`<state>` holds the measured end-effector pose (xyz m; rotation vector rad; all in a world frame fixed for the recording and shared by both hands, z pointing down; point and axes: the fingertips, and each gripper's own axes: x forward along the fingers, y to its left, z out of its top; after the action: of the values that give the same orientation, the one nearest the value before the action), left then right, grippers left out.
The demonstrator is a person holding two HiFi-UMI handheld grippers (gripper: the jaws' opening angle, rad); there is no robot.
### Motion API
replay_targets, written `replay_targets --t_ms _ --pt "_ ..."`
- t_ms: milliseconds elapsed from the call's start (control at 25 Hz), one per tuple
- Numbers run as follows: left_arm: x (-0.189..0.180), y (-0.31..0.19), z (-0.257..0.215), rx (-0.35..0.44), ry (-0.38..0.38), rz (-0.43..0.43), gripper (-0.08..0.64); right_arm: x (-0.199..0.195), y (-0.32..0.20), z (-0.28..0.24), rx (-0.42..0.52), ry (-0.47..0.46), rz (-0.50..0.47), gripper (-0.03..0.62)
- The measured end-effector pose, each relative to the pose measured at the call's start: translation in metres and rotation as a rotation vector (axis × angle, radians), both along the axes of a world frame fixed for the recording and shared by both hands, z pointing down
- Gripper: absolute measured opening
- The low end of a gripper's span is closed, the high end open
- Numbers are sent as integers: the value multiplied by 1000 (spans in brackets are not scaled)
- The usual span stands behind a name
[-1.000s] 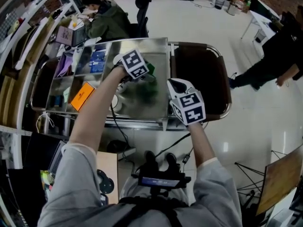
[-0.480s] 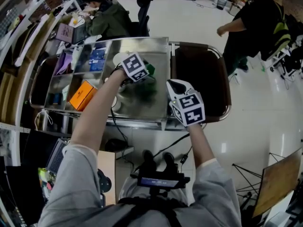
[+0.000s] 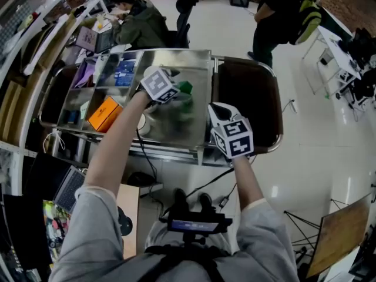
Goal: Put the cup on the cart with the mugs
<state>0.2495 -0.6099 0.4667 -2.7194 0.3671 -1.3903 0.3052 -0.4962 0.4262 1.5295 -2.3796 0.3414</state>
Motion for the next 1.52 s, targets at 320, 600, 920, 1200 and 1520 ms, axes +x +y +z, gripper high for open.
replay_targets --t_ms 320,600,920,1200,1520 --pt "-39 53 -83 232 277 -216 224 8 29 -8 24 -44 -53 8" --pt "-110 124 -118 387 431 -505 4 7 65 -16 47 -95 -84 8" --pt "-203 208 -91 360 585 -787 3 -12 121 -16 48 -132 -73 8" --pt "-279 277 -39 311 623 -936 3 -54 173 19 -21 -197 -28 8" --pt "-322 353 6 252 599 -989 3 -79 235 56 -73 -195 25 8"
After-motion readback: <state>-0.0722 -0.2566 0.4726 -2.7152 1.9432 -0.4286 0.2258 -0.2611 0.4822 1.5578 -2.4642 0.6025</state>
